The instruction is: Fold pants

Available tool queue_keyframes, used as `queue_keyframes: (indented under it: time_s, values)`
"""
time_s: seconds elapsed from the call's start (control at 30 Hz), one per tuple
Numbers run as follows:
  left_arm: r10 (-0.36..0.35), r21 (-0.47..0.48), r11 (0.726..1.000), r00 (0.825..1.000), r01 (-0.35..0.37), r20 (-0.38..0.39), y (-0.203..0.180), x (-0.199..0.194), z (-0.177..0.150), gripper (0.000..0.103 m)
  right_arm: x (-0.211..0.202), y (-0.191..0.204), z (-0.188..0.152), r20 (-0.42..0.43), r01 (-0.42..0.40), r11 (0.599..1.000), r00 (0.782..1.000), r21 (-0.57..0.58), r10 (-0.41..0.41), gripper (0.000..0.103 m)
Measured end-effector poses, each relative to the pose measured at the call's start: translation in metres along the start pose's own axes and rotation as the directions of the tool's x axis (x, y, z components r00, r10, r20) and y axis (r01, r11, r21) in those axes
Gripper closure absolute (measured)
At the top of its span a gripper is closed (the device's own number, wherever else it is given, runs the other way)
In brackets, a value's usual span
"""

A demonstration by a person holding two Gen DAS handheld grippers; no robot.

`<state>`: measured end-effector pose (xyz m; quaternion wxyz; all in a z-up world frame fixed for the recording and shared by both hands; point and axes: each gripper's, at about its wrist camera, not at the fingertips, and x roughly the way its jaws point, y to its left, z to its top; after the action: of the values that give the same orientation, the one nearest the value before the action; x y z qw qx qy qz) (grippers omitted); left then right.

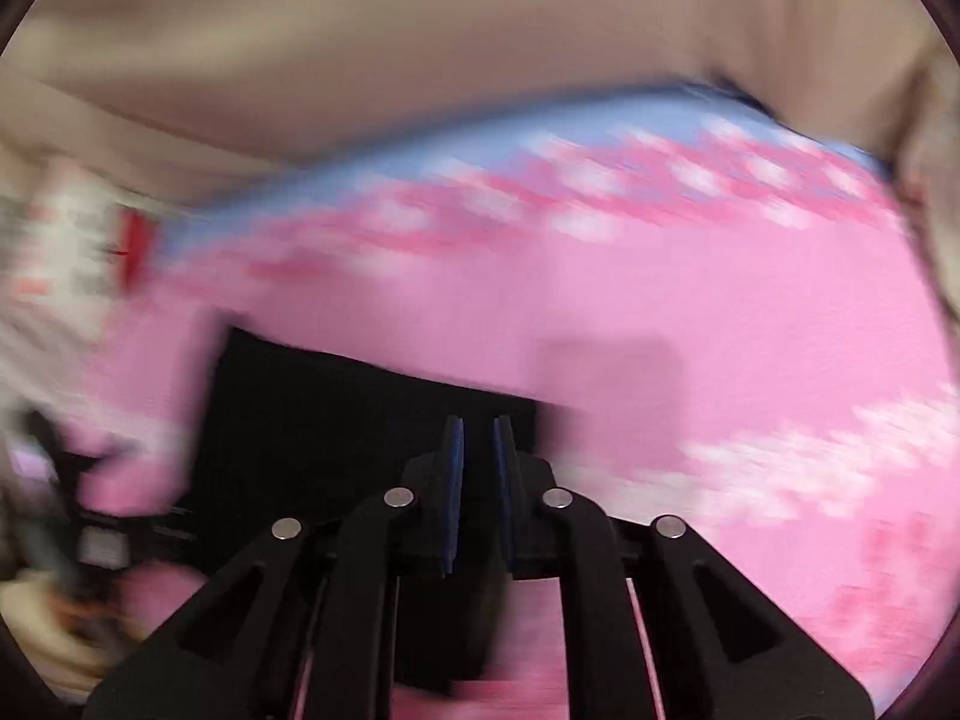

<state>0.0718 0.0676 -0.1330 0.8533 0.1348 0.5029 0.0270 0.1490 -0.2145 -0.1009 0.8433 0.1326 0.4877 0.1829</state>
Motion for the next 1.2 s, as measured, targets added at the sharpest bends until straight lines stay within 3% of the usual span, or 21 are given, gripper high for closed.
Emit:
queue_keyframes:
  time_s: [0.03, 0.1, 0.13, 0.17, 0.2, 0.23, 0.3, 0.33, 0.4, 0.43, 0.5, 0.53, 0.57, 0.6, 0.63, 0.7, 0.73, 0.83, 0.97, 1.1, 1.2]
  values:
    - [-0.007, -0.008, 1.000, 1.000, 0.007, -0.006, 0.002, 0.000, -0.004, 0.005, 0.023, 0.031, 0.000, -0.067, -0.096, 0.994, 0.993, -0.057, 0.092, 0.092]
    - [-0.020, -0.009, 1.000, 1.000, 0.020, -0.013, 0.004, 0.004, -0.012, 0.005, 0.071, 0.062, -0.007, -0.181, -0.180, 0.978, 0.971, -0.106, 0.159, 0.093]
    - [-0.020, -0.011, 1.000, 1.000, 0.019, -0.010, 0.003, 0.004, -0.013, 0.005, 0.100, 0.070, -0.010, -0.246, -0.185, 0.975, 0.958, -0.125, 0.150, 0.094]
    - [-0.020, -0.014, 1.000, 1.000, 0.020, -0.007, 0.003, 0.005, -0.014, 0.005, 0.134, 0.071, -0.013, -0.300, -0.133, 0.978, 0.951, -0.161, 0.080, 0.098]
    - [-0.027, -0.017, 1.000, 1.000, 0.027, -0.004, 0.002, 0.005, -0.013, 0.005, 0.150, 0.063, -0.010, -0.296, -0.118, 0.982, 0.953, -0.148, 0.069, 0.102]
    - [-0.032, -0.020, 0.999, 0.999, 0.032, -0.004, 0.003, 0.006, -0.013, 0.005, 0.149, 0.050, 0.001, -0.262, -0.131, 0.990, 0.958, -0.041, 0.116, 0.103]
    - [-0.045, -0.030, 0.999, 0.999, 0.045, -0.009, 0.004, 0.009, -0.012, 0.005, 0.127, 0.047, 0.023, -0.170, -0.101, 0.992, 0.979, 0.070, 0.112, 0.095]
    - [-0.054, -0.037, 0.998, 0.998, 0.053, -0.012, 0.006, 0.009, -0.012, 0.005, 0.119, 0.060, 0.031, -0.144, -0.142, 0.989, 0.979, 0.039, 0.146, 0.096]
    - [-0.079, -0.063, 0.995, 0.997, 0.079, -0.012, 0.011, 0.010, -0.014, 0.005, 0.126, 0.104, 0.030, -0.232, -0.214, 0.972, 0.955, -0.100, 0.187, 0.096]
    - [-0.094, -0.078, 0.993, 0.996, 0.093, -0.013, 0.013, 0.011, -0.015, 0.005, 0.143, 0.128, 0.025, -0.281, -0.235, 0.953, 0.944, -0.193, 0.176, 0.096]
    - [-0.115, -0.098, 0.989, 0.993, 0.112, -0.019, 0.016, 0.013, -0.015, 0.005, 0.177, 0.140, 0.027, -0.302, -0.159, 0.941, 0.951, -0.298, 0.065, 0.102]
    - [-0.120, -0.100, 0.988, 0.993, 0.117, -0.017, 0.016, 0.013, -0.014, 0.005, 0.191, 0.134, 0.034, -0.310, -0.163, 0.948, 0.948, -0.274, 0.073, 0.103]
    - [-0.117, -0.098, 0.988, 0.993, 0.116, -0.007, 0.017, 0.012, -0.012, 0.005, 0.195, 0.115, 0.052, -0.291, -0.201, 0.971, 0.944, -0.133, 0.155, 0.103]
    - [-0.127, -0.089, 0.988, 0.992, 0.125, -0.008, 0.018, 0.011, -0.009, 0.005, 0.183, 0.107, 0.062, -0.236, -0.120, 0.987, 0.967, -0.106, 0.092, 0.103]
    - [-0.141, -0.086, 0.987, 0.990, 0.139, -0.012, 0.020, 0.009, -0.006, 0.005, 0.165, 0.098, 0.073, -0.162, 0.000, 0.995, 0.987, -0.100, -0.016, 0.095]
    - [-0.169, -0.127, 0.978, 0.986, 0.168, 0.005, 0.033, 0.003, -0.003, 0.005, 0.111, 0.070, 0.082, -0.049, 0.037, 0.998, 0.998, -0.044, -0.039, 0.093]
    - [-0.219, -0.165, 0.962, 0.976, 0.218, 0.011, 0.043, 0.001, -0.004, 0.005, 0.089, 0.055, 0.078, -0.031, 0.043, 0.999, 0.999, -0.018, -0.044, 0.084]
    - [-0.387, -0.275, 0.890, 0.921, 0.364, -0.034, 0.063, 0.014, -0.007, 0.005, 0.035, 0.015, 0.035, -0.014, 0.151, 0.989, 0.988, 0.006, -0.151, 0.030]
    - [-0.456, -0.318, 0.859, 0.882, 0.402, -0.119, 0.053, 0.040, -0.015, 0.005, 0.019, -0.028, -0.039, -0.131, 0.222, 0.966, 0.970, 0.135, -0.205, 0.029]
    - [-0.494, -0.278, 0.855, 0.851, 0.439, -0.177, 0.027, 0.042, -0.016, 0.006, 0.036, -0.027, -0.083, -0.187, 0.159, 0.971, 0.974, 0.178, -0.125, 0.029]
    - [-0.488, -0.209, 0.869, 0.845, 0.447, -0.218, 0.004, 0.043, -0.018, 0.007, 0.051, -0.022, -0.095, -0.188, 0.118, 0.972, 0.979, 0.205, -0.079, 0.030]
